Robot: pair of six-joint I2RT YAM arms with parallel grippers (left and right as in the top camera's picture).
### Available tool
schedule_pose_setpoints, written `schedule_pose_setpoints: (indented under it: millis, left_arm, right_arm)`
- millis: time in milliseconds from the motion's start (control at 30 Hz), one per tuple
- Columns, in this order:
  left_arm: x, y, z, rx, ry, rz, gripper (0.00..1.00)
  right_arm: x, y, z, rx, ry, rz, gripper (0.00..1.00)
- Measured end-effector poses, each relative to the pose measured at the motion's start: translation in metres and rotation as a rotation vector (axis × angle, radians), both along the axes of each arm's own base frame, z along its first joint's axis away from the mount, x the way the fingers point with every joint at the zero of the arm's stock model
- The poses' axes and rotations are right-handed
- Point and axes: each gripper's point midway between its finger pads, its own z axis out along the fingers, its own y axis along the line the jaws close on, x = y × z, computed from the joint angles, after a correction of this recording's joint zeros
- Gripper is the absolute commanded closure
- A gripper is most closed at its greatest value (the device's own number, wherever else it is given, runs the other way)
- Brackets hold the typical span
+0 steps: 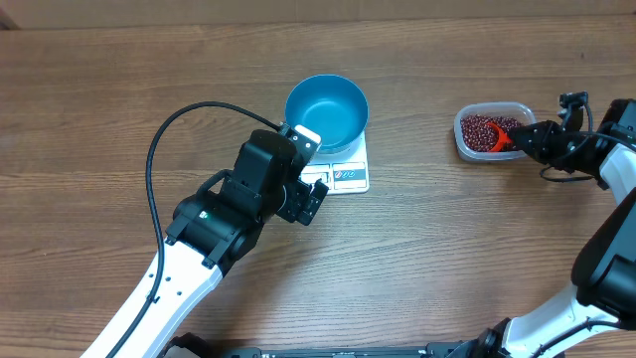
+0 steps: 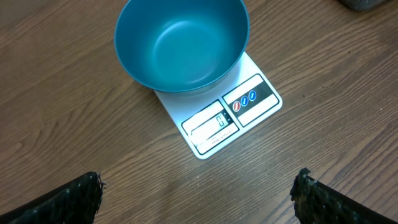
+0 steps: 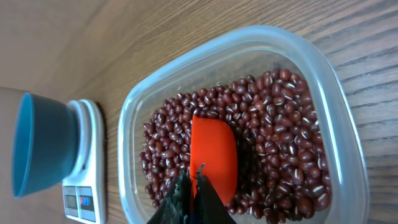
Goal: Scoop item into bowl and weigh 150g on scale
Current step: 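Dip the red scoop into the bean tub with the right gripper, then carry the filled scoop with the right gripper over the teal bowl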
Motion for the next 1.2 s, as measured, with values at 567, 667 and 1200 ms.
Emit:
schedule_pose_setpoints:
  millis: [567, 667, 1200]
  left_arm:
    - [0.000, 0.000, 0.000, 0.000, 0.000, 0.000, 0.00]
    - [0.000, 0.000, 0.000, 0.000, 0.000, 0.000, 0.00]
    - [0.000, 0.000, 0.000, 0.000, 0.000, 0.000, 0.00]
  right_arm:
    - [0.009, -0.002, -0.008, 0.162, 0.028, -0.077, 0.96]
    - [0.010, -0.001, -0.009, 0.187, 0.044, -0.095, 0.96]
    - [0.003, -0.015, -0.007, 0.301, 0.040, -0.130, 0.96]
